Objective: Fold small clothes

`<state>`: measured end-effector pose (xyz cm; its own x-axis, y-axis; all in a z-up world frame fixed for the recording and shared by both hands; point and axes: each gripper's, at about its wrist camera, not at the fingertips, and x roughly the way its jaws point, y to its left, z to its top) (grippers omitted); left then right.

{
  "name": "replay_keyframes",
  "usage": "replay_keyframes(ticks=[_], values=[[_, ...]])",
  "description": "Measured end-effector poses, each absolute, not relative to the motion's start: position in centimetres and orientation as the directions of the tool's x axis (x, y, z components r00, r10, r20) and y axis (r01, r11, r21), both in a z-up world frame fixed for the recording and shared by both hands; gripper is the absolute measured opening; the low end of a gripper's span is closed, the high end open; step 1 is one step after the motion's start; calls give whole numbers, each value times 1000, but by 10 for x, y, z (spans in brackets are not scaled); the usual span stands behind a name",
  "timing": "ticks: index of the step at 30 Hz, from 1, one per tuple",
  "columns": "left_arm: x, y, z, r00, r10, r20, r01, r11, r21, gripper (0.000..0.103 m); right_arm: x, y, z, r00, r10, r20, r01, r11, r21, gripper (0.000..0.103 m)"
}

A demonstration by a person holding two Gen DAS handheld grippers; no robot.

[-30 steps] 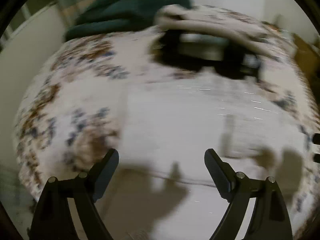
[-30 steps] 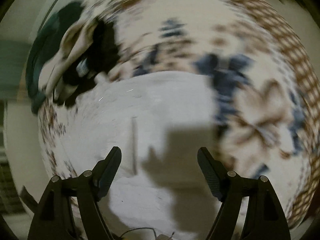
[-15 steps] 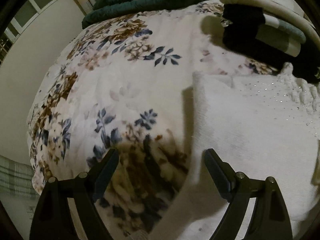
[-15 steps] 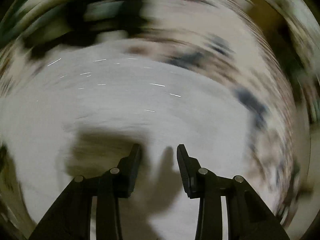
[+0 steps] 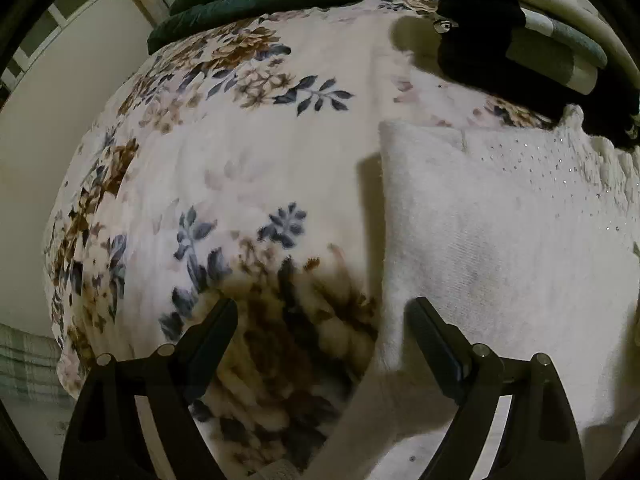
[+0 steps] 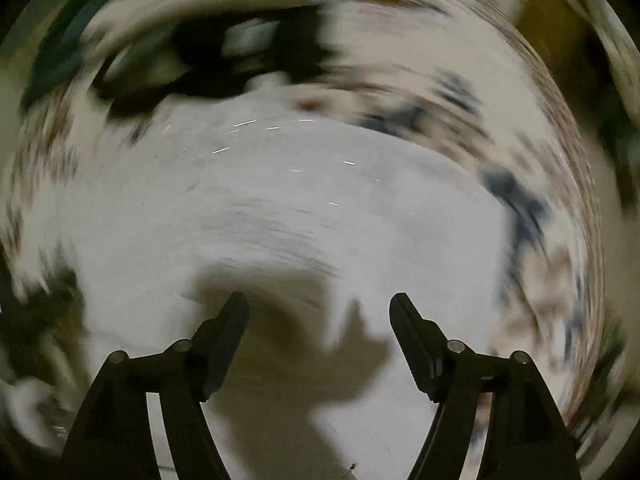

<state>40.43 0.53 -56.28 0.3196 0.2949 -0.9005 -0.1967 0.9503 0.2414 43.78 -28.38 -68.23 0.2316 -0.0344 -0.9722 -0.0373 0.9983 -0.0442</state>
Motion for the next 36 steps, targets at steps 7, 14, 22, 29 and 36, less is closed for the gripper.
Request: replay_keyframes(ticks=[7, 14, 22, 29, 36], values=[[406, 8, -567, 326, 279, -903, -180, 956, 231, 88, 429, -331, -695, 204, -206, -957, 226, 961, -159, 0], [404, 15, -566, 322, 252, -912, -206, 959, 193, 88, 363, -456, -688, 15, -82, -997, 529, 847, -61, 28], [391, 4, -556, 323, 308, -895, -228, 943, 243, 88, 408, -284, -673, 254, -47, -966, -120, 990, -80, 74], [349, -12, -518, 360, 424, -831, -306, 895, 324, 87, 410, -291, -695, 276, -50, -960, -11, 998, -55, 8], [257, -59, -491, 293, 475, -830, -444, 836, 322, 87, 351, -454, -695, 73, 168, -983, 287, 940, 183, 33]])
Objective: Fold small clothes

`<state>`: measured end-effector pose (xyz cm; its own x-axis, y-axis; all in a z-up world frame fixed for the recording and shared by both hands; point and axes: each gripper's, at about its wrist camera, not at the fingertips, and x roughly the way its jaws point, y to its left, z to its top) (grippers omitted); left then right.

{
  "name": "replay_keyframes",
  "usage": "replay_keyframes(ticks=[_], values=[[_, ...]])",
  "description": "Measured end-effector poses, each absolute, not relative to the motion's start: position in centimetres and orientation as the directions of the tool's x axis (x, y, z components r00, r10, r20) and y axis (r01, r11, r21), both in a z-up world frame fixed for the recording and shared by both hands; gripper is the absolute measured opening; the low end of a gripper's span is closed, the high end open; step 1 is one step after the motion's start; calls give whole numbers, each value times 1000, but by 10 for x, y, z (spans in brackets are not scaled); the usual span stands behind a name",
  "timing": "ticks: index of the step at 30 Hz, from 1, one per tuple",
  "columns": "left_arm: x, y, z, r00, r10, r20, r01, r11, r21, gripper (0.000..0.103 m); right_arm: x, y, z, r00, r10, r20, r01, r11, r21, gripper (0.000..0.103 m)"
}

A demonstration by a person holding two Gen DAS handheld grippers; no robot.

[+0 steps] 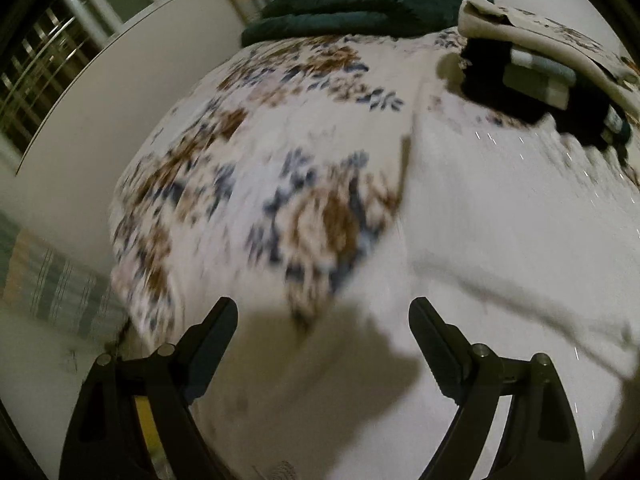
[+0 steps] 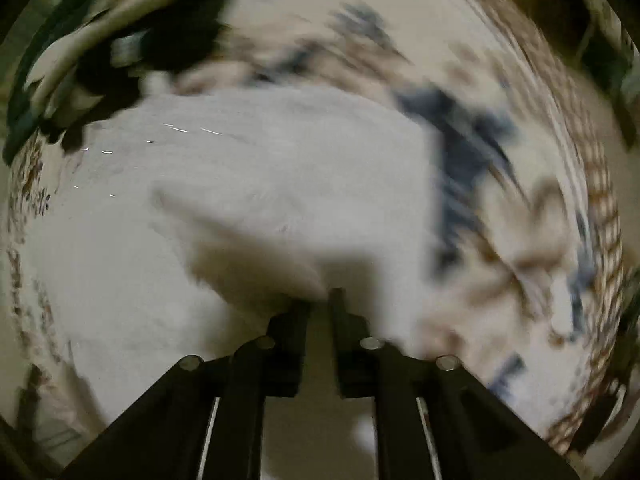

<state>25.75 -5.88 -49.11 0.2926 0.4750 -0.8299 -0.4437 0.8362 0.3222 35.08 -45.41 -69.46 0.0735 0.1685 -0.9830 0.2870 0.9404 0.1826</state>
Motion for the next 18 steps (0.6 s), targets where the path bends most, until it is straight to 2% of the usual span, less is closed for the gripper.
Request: replay_keyframes(ticks=[1, 4, 8, 14, 18], values=[[244, -69, -492, 280, 473, -835, -448, 834, 322, 88, 345, -472, -693, 61, 205, -977, 299, 930, 214, 43], [207, -105, -500, 226, 436, -871, -444, 842, 307, 87, 328, -523, -677, 68, 241, -968, 273, 929, 251, 63], [166, -166, -519, 192, 301, -934, -371, 903, 215, 87, 325, -584, -674, 7, 310, -951, 242, 922, 303, 64], [127, -290, -557, 149, 63, -987, -103, 994, 48, 87, 339, -649, -687, -69, 401, -913, 246, 894, 374, 64], [122, -360, -590, 127, 42, -991, 64, 997, 50, 87, 382, -661, -705, -54, 478, -877, 240, 858, 454, 64]])
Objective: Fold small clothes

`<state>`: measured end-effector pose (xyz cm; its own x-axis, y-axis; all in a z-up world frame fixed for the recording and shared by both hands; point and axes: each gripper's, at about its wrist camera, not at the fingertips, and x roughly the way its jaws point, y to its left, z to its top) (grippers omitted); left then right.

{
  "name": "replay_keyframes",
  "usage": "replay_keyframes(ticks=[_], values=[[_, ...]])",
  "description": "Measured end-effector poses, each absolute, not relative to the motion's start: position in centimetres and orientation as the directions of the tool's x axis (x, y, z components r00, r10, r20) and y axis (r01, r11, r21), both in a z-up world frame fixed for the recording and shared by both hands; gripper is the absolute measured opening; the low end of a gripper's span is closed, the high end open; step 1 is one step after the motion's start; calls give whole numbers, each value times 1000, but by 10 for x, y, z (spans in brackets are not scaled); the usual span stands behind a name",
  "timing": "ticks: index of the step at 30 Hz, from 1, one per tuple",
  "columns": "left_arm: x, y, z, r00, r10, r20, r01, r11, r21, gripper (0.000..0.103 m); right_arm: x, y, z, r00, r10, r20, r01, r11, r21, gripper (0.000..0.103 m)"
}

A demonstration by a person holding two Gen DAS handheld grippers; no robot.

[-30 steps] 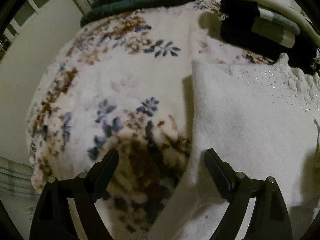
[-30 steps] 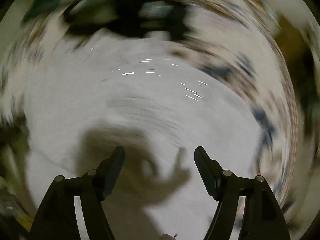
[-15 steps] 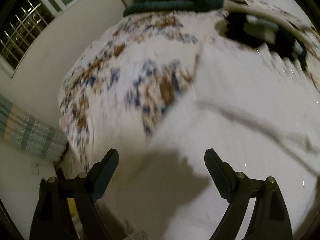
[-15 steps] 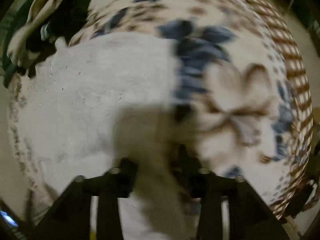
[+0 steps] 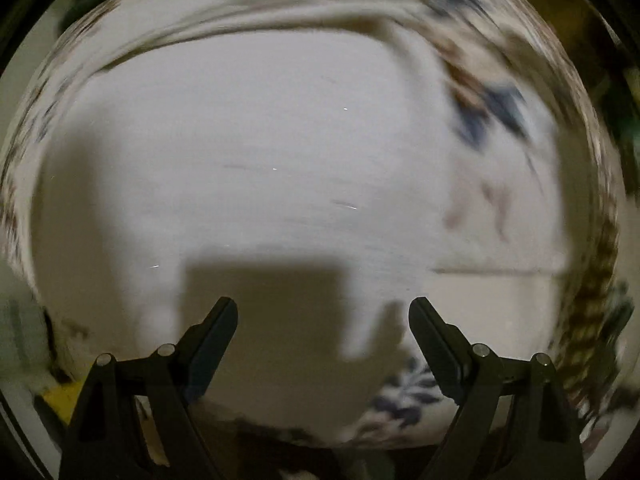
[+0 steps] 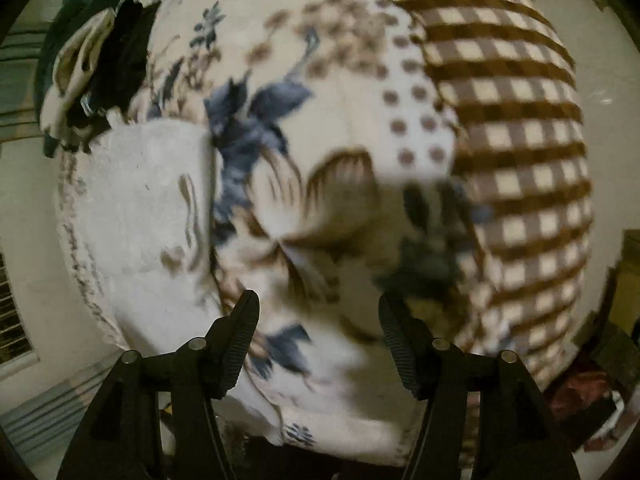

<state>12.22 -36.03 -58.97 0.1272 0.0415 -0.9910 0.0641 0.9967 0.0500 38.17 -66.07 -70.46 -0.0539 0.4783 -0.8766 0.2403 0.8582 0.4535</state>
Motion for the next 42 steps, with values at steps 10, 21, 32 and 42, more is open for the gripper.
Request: replay_keyframes(ticks=[10, 21, 32, 42], values=[[128, -379, -594, 195, 73, -978, 97, 991, 94, 7, 482, -586, -777, -53, 720, -692, 295, 673, 678, 64], [114, -313, -495, 289, 17, -957, 12, 1000, 21, 6, 488, -534, -736, -10, 674, -739, 275, 712, 646, 10], [131, -139, -448, 343, -121, -931, -213, 956, -203, 6, 527, -376, -609, -1, 533, -846, 82, 844, 531, 9], [145, 28, -506, 300, -189, -935, -356, 888, -293, 6, 567, -110, -663, -67, 314, -947, -42, 947, 317, 9]])
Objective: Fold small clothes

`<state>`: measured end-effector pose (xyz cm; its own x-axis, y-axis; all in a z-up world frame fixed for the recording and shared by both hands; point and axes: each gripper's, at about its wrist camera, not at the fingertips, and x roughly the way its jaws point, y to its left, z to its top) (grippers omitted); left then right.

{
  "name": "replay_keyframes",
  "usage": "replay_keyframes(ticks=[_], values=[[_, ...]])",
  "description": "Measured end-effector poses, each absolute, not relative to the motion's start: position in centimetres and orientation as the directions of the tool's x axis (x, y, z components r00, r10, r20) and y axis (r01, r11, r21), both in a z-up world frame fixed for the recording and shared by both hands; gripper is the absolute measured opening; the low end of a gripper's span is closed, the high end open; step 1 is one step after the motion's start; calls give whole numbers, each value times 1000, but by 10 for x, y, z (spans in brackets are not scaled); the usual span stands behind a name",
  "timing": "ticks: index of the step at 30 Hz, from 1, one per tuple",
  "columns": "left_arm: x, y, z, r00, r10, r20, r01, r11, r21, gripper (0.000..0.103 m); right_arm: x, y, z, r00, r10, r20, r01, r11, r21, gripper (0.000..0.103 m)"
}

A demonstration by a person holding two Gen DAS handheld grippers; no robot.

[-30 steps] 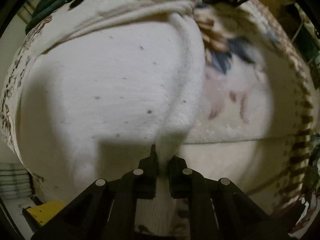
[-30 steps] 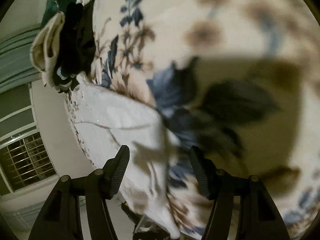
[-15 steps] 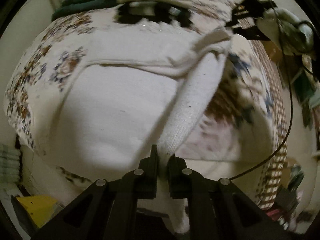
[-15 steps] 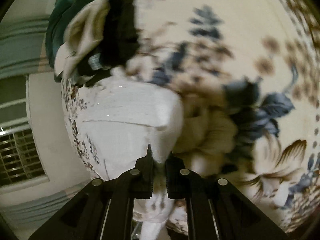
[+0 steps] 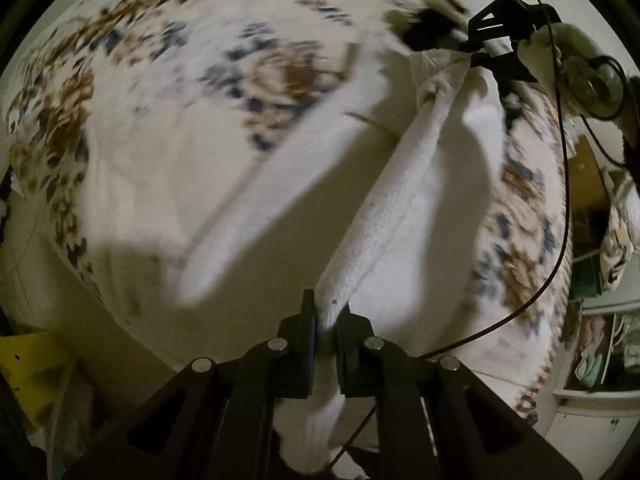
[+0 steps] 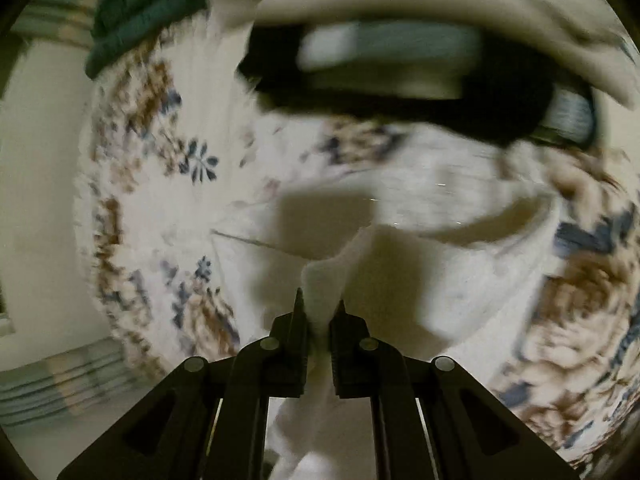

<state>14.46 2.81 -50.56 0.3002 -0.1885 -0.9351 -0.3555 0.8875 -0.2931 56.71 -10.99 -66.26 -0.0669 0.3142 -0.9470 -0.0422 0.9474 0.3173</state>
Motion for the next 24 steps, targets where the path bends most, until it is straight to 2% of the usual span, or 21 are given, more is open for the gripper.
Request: replay_keyframes(ticks=[4, 6, 8, 9, 10, 11, 12, 13, 16, 18, 21, 24], values=[[147, 82, -545, 275, -223, -935, -389, 864, -320, 6, 575, -47, -699, -81, 230, -970, -67, 969, 236, 9], [148, 95, -565, 257, -271, -928, -400, 844, -357, 12, 577, -27, -716, -109, 206, -972, -83, 973, 215, 9], [146, 110, -592, 215, -315, -925, -436, 816, -379, 13, 579, -20, -722, -121, 199, -973, -84, 974, 210, 13], [145, 115, -601, 182, -307, -934, -451, 818, -357, 12, 579, -22, -721, -121, 215, -969, -79, 971, 226, 19], [141, 122, -613, 147, -320, -936, -468, 811, -351, 13, 577, -26, -718, -132, 254, -958, -68, 962, 264, 32], [135, 128, -618, 139, -340, -930, -483, 797, -363, 16, 576, -29, -716, -144, 294, -945, -56, 951, 305, 39], [131, 131, -619, 140, -345, -928, -493, 789, -367, 24, 571, -39, -710, -153, 334, -930, -40, 938, 343, 50], [124, 136, -616, 150, -346, -926, -498, 783, -373, 27, 567, -49, -704, -148, 358, -922, -29, 930, 366, 60], [120, 140, -601, 160, -331, -930, -485, 794, -366, 32, 548, -92, -678, -107, 412, -905, -18, 909, 417, 67], [128, 140, -587, 177, -332, -926, -474, 796, -377, 43, 533, -126, -666, -72, 427, -901, 1, 904, 428, 74], [163, 135, -562, 246, -338, -909, -437, 798, -415, 52, 515, -183, -665, -36, 430, -902, 50, 903, 428, 75], [230, 119, -540, 331, -360, -872, -359, 807, -469, 56, 509, -230, -681, -5, 415, -910, 119, 904, 411, 76]])
